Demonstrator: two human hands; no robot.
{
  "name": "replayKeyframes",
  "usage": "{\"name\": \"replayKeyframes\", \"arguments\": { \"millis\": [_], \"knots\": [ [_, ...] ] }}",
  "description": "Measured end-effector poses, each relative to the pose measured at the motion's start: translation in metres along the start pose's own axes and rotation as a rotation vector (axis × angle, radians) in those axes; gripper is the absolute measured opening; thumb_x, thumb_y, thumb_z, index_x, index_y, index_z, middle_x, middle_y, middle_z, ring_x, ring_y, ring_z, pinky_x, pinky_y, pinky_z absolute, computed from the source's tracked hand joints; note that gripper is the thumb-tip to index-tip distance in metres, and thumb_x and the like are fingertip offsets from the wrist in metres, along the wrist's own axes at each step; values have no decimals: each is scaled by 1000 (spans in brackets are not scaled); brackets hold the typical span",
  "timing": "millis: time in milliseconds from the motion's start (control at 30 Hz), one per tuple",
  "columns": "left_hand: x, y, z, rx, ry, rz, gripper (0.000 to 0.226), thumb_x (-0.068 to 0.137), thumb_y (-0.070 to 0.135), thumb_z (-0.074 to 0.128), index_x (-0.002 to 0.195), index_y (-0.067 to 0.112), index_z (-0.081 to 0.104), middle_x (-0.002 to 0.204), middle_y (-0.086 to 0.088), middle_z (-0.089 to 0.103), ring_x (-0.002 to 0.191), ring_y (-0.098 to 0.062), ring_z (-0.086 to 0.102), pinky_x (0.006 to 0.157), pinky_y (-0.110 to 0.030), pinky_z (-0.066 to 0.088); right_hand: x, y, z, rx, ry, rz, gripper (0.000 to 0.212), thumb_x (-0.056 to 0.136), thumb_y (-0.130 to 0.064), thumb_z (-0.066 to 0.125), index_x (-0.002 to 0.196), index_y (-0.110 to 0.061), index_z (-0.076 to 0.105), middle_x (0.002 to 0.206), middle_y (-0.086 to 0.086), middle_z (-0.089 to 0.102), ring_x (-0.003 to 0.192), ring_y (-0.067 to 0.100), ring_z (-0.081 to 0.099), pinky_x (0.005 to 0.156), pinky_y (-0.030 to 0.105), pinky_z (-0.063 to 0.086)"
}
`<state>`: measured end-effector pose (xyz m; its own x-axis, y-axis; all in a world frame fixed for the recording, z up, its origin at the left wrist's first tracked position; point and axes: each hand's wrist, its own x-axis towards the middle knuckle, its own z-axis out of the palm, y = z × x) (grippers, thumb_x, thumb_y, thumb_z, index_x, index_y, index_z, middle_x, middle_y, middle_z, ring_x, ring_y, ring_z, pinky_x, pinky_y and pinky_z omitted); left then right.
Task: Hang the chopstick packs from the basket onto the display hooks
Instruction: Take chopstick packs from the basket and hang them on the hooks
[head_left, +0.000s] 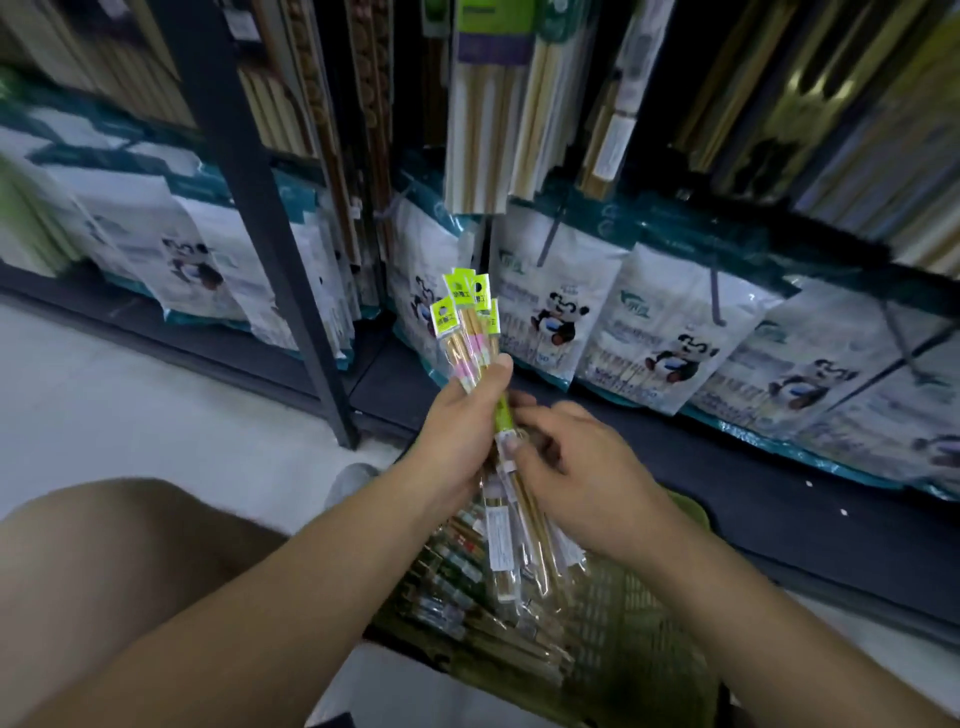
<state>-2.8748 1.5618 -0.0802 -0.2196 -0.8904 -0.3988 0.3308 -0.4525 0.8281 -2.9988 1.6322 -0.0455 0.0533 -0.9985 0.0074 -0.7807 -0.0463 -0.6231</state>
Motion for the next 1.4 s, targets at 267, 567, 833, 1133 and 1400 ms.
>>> {"name": "replayKeyframes", "arguments": {
  "millis": [267, 567, 833, 1133, 1400],
  "knots": [
    [-14, 78, 25, 363, -449, 484, 25, 98, 50, 62, 113, 30, 66, 71, 7, 71, 52, -18, 67, 51, -31, 56, 43, -45, -89, 419, 360, -38, 10, 93, -33, 71, 84, -35, 69, 78, -4, 69, 70, 13, 63, 59, 27, 53],
    [5, 152, 70, 457, -394, 729, 43, 84, 52, 73, 121, 31, 65, 104, 12, 77, 91, -8, 74, 73, -27, 59, 87, -97, -164, 597, 472, -85, 15, 86, -26, 80, 88, -17, 67, 80, 13, 68, 62, 12, 64, 54, 20, 51],
    [21, 180, 93, 374, -486, 850, 37, 84, 37, 77, 109, 61, 64, 109, 24, 75, 101, 5, 70, 78, -9, 53, 110, -105, -185, 548, 467, -98, 19, 83, -26, 83, 84, -18, 66, 82, 7, 71, 68, 12, 65, 58, 19, 52],
    [34, 190, 84, 248, -371, 766, 58, 68, 82, 73, 93, 31, 61, 69, 5, 68, 60, -17, 67, 54, -31, 57, 127, -112, -204, 437, 548, -202, 10, 94, -25, 72, 94, -17, 67, 80, 8, 63, 69, 8, 57, 62, 22, 49],
    [39, 182, 74, 183, -357, 620, 63, 71, 67, 71, 96, 12, 54, 62, -7, 57, 48, -26, 56, 45, -35, 51, 139, -117, -234, 483, 659, -190, 13, 99, -33, 64, 88, -27, 68, 63, -12, 56, 58, 4, 52, 53, 19, 48]
  ]
}}
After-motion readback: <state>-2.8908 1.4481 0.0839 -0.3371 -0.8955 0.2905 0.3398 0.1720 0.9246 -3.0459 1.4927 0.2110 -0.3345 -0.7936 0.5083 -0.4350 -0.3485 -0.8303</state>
